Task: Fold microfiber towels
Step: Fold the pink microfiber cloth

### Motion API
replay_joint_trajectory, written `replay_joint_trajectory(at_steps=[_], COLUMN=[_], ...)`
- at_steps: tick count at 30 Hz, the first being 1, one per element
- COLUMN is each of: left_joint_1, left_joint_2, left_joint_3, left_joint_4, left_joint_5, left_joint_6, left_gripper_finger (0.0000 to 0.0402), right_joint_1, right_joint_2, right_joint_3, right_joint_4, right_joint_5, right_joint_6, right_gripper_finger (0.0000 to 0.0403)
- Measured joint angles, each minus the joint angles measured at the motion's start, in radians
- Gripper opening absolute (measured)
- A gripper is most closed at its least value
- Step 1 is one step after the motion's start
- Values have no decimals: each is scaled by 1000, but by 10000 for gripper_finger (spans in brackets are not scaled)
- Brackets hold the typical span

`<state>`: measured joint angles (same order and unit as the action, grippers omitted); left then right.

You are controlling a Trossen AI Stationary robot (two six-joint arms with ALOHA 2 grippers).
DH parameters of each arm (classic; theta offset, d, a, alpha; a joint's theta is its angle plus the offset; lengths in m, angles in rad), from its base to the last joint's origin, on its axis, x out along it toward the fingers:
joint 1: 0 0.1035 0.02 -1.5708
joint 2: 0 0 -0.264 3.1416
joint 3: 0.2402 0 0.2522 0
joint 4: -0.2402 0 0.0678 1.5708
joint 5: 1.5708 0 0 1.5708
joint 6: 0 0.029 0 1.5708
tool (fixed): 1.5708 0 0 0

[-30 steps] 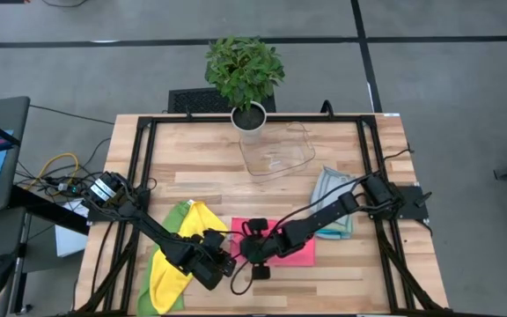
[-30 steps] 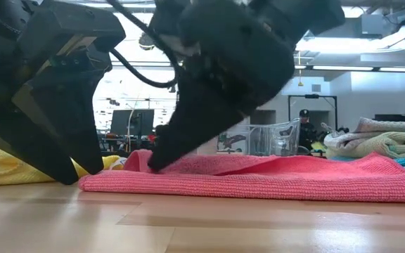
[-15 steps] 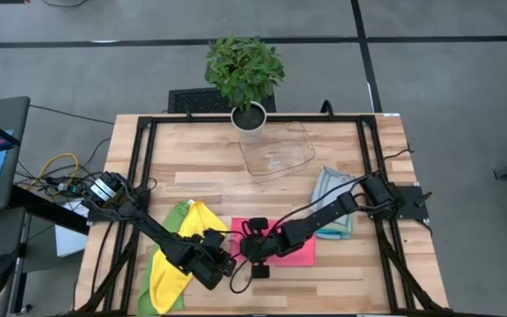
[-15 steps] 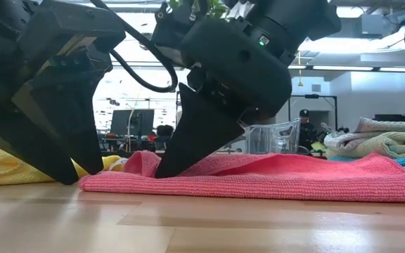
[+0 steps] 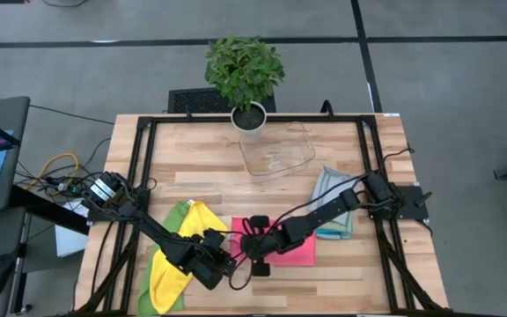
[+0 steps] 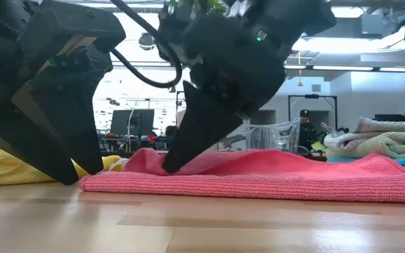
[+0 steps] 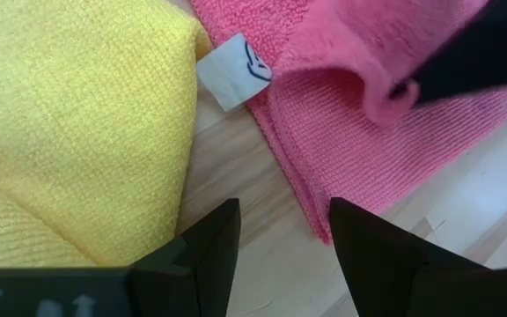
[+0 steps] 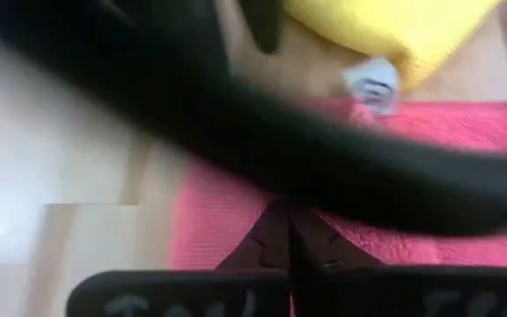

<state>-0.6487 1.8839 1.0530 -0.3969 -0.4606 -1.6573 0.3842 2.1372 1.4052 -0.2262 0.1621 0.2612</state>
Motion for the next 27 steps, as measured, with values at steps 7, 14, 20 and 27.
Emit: replay_joint_trajectory(at_steps=[7, 14, 20, 27], left_joint_1=[0, 0, 0, 0], left_joint_2=[0, 0, 0, 0], left_joint_3=[0, 0, 0, 0], left_joint_4=[0, 0, 0, 0], left_joint_5=[1, 1, 2, 3], left_joint_6=[0, -1, 0, 7], left_gripper_finger=[174, 174, 174, 174], right_joint_1=[-44, -65, -105, -163], right_joint_2=[0, 0, 0, 0], right_joint_3=[35, 123, 127, 127], right_joint_4=[-83, -180, -193, -212], right_joint_5=[0, -4, -6, -6], right_joint_6=[16, -75, -77, -78], right_gripper_finger=[17, 20, 66, 140])
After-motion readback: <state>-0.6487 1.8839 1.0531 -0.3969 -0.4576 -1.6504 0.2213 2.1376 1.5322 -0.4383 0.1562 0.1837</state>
